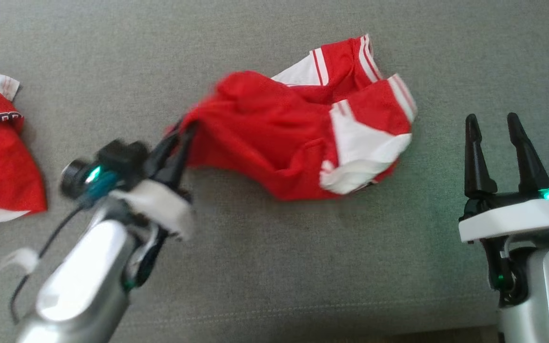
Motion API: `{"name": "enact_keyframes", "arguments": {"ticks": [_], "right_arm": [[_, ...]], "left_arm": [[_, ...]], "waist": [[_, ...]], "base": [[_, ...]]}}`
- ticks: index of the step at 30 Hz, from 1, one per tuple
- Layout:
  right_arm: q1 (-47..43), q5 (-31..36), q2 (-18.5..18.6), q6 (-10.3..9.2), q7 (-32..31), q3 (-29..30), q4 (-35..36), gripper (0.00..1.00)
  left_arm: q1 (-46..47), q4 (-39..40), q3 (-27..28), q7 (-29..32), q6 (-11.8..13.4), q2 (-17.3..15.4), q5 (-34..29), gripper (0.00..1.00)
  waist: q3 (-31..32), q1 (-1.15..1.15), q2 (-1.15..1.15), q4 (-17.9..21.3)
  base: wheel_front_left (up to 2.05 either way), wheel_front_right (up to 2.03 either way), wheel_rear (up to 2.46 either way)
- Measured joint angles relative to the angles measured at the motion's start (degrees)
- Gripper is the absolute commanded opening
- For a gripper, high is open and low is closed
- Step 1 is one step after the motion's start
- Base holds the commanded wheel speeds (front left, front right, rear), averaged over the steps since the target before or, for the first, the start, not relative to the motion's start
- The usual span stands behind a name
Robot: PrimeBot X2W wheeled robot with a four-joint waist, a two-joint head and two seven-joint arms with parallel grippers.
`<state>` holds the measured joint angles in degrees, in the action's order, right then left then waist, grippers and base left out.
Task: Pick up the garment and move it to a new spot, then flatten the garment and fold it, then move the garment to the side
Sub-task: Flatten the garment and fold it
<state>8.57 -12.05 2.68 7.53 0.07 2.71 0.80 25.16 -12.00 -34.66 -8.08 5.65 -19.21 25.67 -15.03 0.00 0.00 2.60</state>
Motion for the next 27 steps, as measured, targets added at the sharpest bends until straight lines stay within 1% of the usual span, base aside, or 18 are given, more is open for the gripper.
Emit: {"name": "enact_keyframes", "arguments": {"ticks": [2,4,5,6,9,14,17,21,22,27], "right_arm": [[-0.01,-0.08,0.00,0.00,0.00,0.09,-0.14,1.00],[-0.04,-0.32,0.00,0.00,0.00,0.13,-0.23,1.00],[-0.12,-0.58,0.00,0.00,0.00,0.20,-0.23,1.00],[-0.22,-0.58,0.00,0.00,0.00,0.24,-0.23,1.00],[-0.76,-0.58,0.00,0.00,0.00,0.36,-0.22,1.00],[-1.23,-0.40,0.00,0.00,-0.14,-0.09,-0.11,1.00],[-1.26,0.15,0.00,0.00,-0.63,-0.57,-0.12,1.00],[-1.79,0.82,0.00,0.00,-1.19,-1.07,-0.12,1.00],[-1.79,0.82,0.00,0.00,-1.19,-1.07,-0.12,1.00],[-3.96,2.18,0.00,0.00,-2.64,-2.69,-0.21,1.00]], "left_arm": [[-2.66,-0.13,1.15,0.42,0.53,-1.38,1.56,0.00],[-5.66,-1.20,2.08,0.51,0.99,-1.91,3.27,0.00],[-7.11,-1.74,2.38,0.49,1.00,-1.93,4.24,0.36],[-8.35,-2.41,2.42,0.46,1.08,-1.92,4.86,1.00],[-10.68,-3.70,2.93,-0.44,1.25,-1.62,6.39,1.00],[-11.91,-3.68,5.65,-3.18,3.01,-0.76,8.17,1.00],[-14.45,-1.42,7.22,-4.39,4.49,-0.59,8.77,1.00],[-17.72,3.08,8.55,-5.13,7.25,-1.29,8.13,1.00],[-17.72,3.08,8.55,-5.13,7.25,-1.29,8.13,1.00],[-19.53,9.29,9.71,-5.02,10.60,-3.45,6.24,1.00]], "waist": [[0.23,0.00,0.00,0.08],[0.40,0.00,0.00,0.26],[0.47,0.00,0.00,0.34],[0.55,0.00,0.00,0.37],[0.86,0.00,0.00,0.34],[2.27,0.00,0.00,0.04],[3.56,0.00,0.00,-0.28],[5.35,0.00,0.00,-0.96],[5.35,0.00,0.00,-0.96],[7.68,0.00,0.00,-1.69]], "base": [[0.00,0.00,0.00],[0.00,0.00,0.00],[0.00,0.00,0.00],[0.00,0.00,0.00],[0.00,0.00,0.00],[0.00,0.00,0.00],[0.00,0.00,0.00],[0.00,0.00,0.00],[0.00,0.00,0.00],[0.00,0.00,0.00]]}}
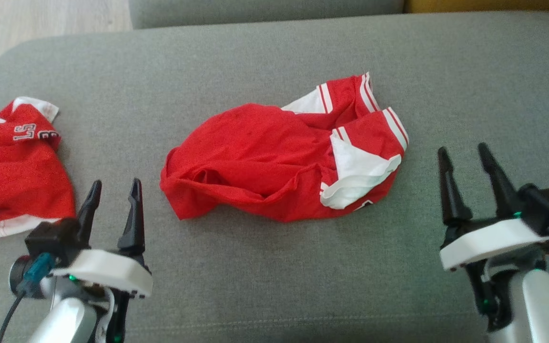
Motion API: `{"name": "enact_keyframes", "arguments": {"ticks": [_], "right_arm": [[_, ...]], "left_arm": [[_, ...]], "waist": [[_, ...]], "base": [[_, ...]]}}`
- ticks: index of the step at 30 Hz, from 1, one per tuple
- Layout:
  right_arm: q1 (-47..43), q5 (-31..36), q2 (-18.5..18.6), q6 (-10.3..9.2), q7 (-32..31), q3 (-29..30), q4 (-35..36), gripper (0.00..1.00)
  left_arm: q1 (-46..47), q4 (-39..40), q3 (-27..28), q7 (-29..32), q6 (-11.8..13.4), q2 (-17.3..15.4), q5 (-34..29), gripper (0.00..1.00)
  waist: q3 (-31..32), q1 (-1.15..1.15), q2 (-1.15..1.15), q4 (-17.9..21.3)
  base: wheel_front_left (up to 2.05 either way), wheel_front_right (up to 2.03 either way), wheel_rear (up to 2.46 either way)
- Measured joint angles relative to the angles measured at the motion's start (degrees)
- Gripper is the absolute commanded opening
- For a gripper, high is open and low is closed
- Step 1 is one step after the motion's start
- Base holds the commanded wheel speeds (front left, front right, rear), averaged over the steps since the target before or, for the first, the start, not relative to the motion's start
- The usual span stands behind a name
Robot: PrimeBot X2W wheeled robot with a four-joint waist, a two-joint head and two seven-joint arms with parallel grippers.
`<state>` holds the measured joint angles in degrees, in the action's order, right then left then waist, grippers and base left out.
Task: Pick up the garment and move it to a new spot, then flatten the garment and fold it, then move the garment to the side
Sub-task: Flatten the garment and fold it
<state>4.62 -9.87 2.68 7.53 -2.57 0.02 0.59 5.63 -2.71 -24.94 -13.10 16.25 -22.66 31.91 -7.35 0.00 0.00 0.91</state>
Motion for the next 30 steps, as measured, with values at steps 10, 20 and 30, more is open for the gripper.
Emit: {"name": "enact_keyframes", "arguments": {"ticks": [10,20,30], "right_arm": [[-3.23,0.88,0.01,0.00,-1.79,-2.40,0.19,1.00],[-3.31,0.88,0.01,0.00,-2.45,-2.38,0.99,1.00],[-3.32,0.89,0.01,0.00,-2.49,-1.33,1.42,1.00]], "left_arm": [[-5.56,4.57,-0.11,3.00,3.43,-1.77,-0.57,1.00],[-5.64,5.87,-0.09,3.50,4.44,-2.24,-0.57,1.00],[-5.08,5.92,-0.99,4.89,3.20,-2.20,-0.40,1.00]], "waist": [[3.26,0.00,0.00,0.10],[3.51,0.00,0.00,0.19],[2.91,0.00,0.00,-0.21]], "base": [[0.00,0.00,0.00],[0.00,0.00,0.00],[0.00,0.00,0.00]]}}
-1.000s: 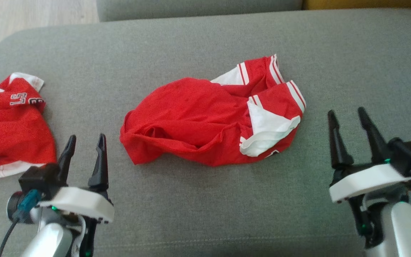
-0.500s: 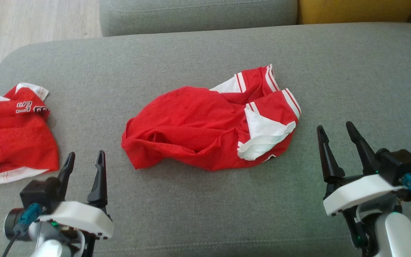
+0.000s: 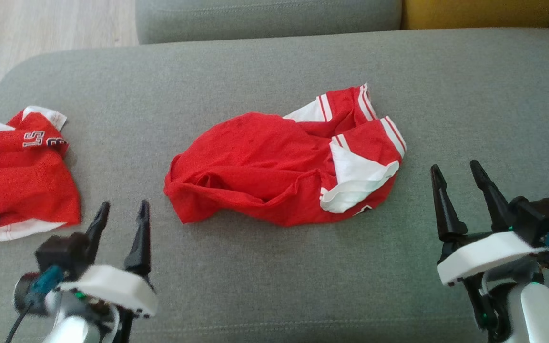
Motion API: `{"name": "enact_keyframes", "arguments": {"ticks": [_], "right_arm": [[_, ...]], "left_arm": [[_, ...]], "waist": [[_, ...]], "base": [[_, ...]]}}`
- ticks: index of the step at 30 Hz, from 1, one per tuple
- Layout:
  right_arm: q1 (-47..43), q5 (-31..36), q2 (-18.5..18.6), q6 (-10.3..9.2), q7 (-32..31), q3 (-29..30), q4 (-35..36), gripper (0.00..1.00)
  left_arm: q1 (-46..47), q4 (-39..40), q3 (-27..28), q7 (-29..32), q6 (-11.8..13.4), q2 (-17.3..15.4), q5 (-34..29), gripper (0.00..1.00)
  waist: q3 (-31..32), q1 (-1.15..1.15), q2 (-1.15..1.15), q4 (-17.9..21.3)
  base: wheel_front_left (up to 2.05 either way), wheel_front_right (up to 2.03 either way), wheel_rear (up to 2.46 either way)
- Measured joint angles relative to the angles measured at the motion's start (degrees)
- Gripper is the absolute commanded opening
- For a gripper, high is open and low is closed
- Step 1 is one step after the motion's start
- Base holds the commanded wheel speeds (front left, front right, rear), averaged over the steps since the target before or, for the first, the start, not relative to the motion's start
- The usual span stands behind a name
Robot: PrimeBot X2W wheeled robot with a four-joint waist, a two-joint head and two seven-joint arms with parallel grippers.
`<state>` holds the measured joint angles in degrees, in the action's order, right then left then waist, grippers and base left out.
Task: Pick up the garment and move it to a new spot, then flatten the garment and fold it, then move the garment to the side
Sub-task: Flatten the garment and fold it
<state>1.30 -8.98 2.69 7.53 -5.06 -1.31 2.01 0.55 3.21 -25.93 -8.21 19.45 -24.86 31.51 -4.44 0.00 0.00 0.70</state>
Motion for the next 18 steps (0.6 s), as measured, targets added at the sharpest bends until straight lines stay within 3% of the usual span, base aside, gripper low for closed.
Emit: {"name": "enact_keyframes", "arguments": {"ticks": [11,18], "right_arm": [[0.52,-0.01,-0.01,0.00,0.27,-0.24,0.22,1.00],[1.29,-0.01,-0.01,0.00,0.59,-0.22,-0.09,1.00]], "left_arm": [[14.16,-12.58,-3.31,8.23,-8.44,3.75,5.87,1.00],[15.51,-21.15,-3.72,9.21,-11.54,5.13,8.24,1.00]], "waist": [[-3.69,0.00,0.00,0.57],[-5.71,0.00,0.00,1.49]], "base": [[0.00,0.00,0.00],[0.00,0.00,0.00]]}}
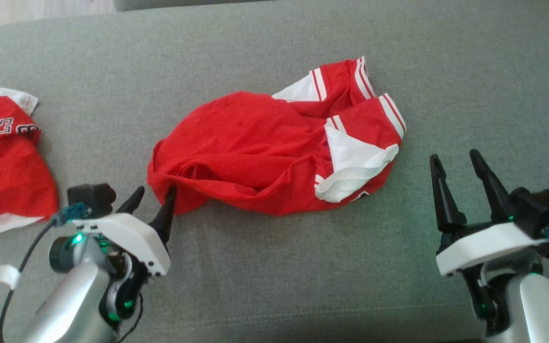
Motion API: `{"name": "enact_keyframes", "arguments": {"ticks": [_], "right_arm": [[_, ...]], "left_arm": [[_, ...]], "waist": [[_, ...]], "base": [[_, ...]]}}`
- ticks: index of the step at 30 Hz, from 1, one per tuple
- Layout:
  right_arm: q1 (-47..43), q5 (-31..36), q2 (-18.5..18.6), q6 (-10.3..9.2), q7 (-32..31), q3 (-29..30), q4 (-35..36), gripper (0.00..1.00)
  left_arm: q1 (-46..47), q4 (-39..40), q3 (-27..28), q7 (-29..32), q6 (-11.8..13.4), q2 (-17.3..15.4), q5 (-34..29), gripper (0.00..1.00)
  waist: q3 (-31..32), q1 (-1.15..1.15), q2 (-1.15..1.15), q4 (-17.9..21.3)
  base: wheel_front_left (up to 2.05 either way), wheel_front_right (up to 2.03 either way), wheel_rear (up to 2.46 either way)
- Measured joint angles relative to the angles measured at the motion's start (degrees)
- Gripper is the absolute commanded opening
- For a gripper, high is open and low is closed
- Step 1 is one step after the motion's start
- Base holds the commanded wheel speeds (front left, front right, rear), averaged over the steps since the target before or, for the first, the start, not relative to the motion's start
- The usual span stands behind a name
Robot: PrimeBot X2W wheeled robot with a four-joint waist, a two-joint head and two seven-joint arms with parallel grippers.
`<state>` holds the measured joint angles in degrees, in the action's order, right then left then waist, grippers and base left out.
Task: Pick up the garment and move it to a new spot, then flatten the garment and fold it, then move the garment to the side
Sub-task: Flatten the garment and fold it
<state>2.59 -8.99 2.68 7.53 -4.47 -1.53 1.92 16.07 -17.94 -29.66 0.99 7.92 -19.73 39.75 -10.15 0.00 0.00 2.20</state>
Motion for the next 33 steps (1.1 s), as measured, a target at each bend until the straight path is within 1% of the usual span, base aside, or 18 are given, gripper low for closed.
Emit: {"name": "enact_keyframes", "arguments": {"ticks": [2,3,4,5,9,15,19,23,28,29,30,31,32,33], "right_arm": [[0.66,0.00,0.00,0.00,0.01,0.00,-0.08,1.00],[0.88,0.00,0.00,0.00,0.19,0.00,-0.09,1.00],[1.02,0.00,0.00,0.00,0.42,0.01,-0.13,1.00],[1.15,0.00,0.00,0.00,0.43,0.03,-0.19,1.00],[1.58,0.00,0.00,0.00,0.46,0.32,-0.54,1.00],[2.75,0.00,0.01,0.00,0.43,1.11,-3.23,1.00],[7.16,-0.15,0.77,0.00,-0.73,-0.43,-8.14,1.00],[11.54,-1.23,2.02,0.00,-2.22,-2.71,-14.80,1.00],[14.05,-3.35,2.70,0.00,-3.36,-5.49,-21.61,1.00],[14.32,-4.19,2.70,0.00,-3.79,-5.91,-22.58,0.93],[14.50,-4.91,2.70,0.00,-4.11,-6.22,-23.23,0.44],[14.55,-5.33,2.72,0.00,-4.13,-6.45,-23.61,0.05],[14.56,-5.81,2.76,0.00,-4.14,-6.65,-23.98,0.00],[14.56,-6.38,2.78,0.00,-4.12,-6.71,-24.20,0.00]], "left_arm": [[0.75,-1.60,-0.03,-0.03,-1.19,0.44,0.85,1.00],[1.19,-2.20,-0.03,-0.11,-1.75,0.55,0.96,0.47],[1.66,-2.77,-0.08,-0.41,-2.18,0.62,1.14,0.09],[2.11,-3.05,-0.14,-0.92,-2.46,0.68,1.13,0.00],[3.47,-2.93,-0.62,-3.74,-2.36,0.69,-0.85,0.00],[3.34,-1.34,-1.08,-4.68,-1.52,0.26,-1.86,0.00],[3.33,0.04,-1.30,-5.25,-1.26,0.25,-2.02,0.00],[3.39,1.12,-1.55,-5.73,-1.20,0.40,-2.42,0.00],[3.42,1.24,-2.09,-6.73,-1.20,0.67,-2.46,0.00],[3.42,1.27,-2.09,-7.08,-1.20,0.74,-2.46,0.00],[3.42,1.30,-2.10,-7.38,-1.20,0.76,-2.47,0.00],[3.42,1.38,-2.09,-7.90,-1.20,0.78,-2.61,0.00],[3.42,1.57,-2.08,-8.31,-1.20,0.78,-2.91,0.00],[3.41,1.80,-2.05,-8.88,-1.19,0.77,-3.12,0.00]], "waist": [[-0.54,0.00,0.00,0.13],[-0.78,0.00,0.00,0.18],[-0.96,0.00,0.00,0.21],[-1.12,0.00,0.00,0.24],[-1.37,0.00,0.00,0.07],[-1.09,0.00,0.00,-0.50],[-1.46,0.00,0.00,-1.29],[-2.18,0.00,0.00,-2.26],[-2.98,0.00,0.00,-3.53],[-3.09,0.00,0.00,-3.71],[-3.16,0.00,0.00,-3.86],[-3.20,0.00,0.00,-3.97],[-3.18,0.00,0.00,-4.05],[-3.12,0.00,0.00,-4.09]], "base": [[0.00,0.00,0.00],[0.00,0.00,0.00],[0.00,0.00,0.00],[0.00,0.00,0.00],[0.00,0.00,0.00],[0.00,0.00,0.00],[0.00,0.00,0.00],[0.00,0.00,0.00],[0.00,0.00,0.00],[0.00,0.00,0.00],[0.00,0.00,0.00],[0.00,0.00,0.00],[0.00,0.00,0.00],[0.00,0.00,0.00]]}}
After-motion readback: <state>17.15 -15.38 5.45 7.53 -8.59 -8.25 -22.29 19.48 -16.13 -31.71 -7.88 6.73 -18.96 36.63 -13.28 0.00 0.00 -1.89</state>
